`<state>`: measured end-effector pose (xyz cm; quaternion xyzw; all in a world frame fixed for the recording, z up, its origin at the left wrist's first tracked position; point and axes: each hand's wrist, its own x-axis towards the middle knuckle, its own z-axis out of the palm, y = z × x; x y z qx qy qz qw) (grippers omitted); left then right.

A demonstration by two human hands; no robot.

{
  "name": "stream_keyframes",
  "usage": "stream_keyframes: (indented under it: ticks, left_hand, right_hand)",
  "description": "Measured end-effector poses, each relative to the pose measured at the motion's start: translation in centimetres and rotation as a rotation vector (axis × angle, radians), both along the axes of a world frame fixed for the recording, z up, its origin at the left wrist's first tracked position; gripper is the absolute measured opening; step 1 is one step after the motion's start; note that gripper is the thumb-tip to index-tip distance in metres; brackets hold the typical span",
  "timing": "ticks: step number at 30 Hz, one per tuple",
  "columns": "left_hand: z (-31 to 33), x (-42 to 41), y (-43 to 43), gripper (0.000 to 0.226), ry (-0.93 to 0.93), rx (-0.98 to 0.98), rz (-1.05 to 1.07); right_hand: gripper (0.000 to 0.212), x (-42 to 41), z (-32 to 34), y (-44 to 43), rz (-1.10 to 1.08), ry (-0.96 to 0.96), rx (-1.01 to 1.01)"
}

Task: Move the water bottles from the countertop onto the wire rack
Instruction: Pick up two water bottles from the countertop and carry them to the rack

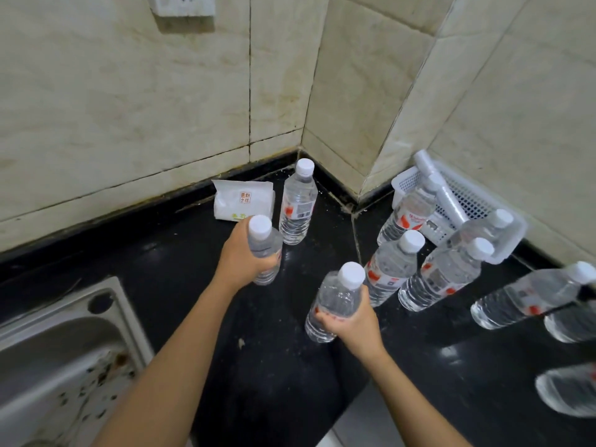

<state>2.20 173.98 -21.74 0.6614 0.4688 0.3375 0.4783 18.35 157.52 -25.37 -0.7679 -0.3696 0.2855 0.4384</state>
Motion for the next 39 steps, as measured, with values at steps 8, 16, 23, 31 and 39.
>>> stream_keyframes:
  ticks: [8, 16, 23, 31, 39]
  left_hand:
    - [0.7, -1.9, -6.1, 0.057, 0.048, -0.031, -0.249]
    - [1.3, -4.4, -12.0, 0.052, -0.175, -0.180, -0.266]
    - [2.7, 1.5, -18.2, 0.050, -0.207, -0.263, -0.619]
    - [4.0, 7.0, -27.3, 0.046, -0.219, -0.338, -0.881]
    - [3.7, 13.3, -40.8, 0.053, -0.267, -0.374, -0.947]
  right_hand:
    - [0.062, -0.3, 0.8, -0.8, 0.028, -0.024, 0.054]
    - [0.059, 0.0, 2.2, -10.7, -0.187, -0.004, 0.118]
    - [0.055, -0.6, 5.3, -21.1, -0.495, -0.053, 0.174]
    - [0.058, -1.1, 6.4, -33.0, -0.780, -0.028, 0.159]
    - [0.053, 0.1, 6.1, -47.7, -0.953, 0.007, 0.237]
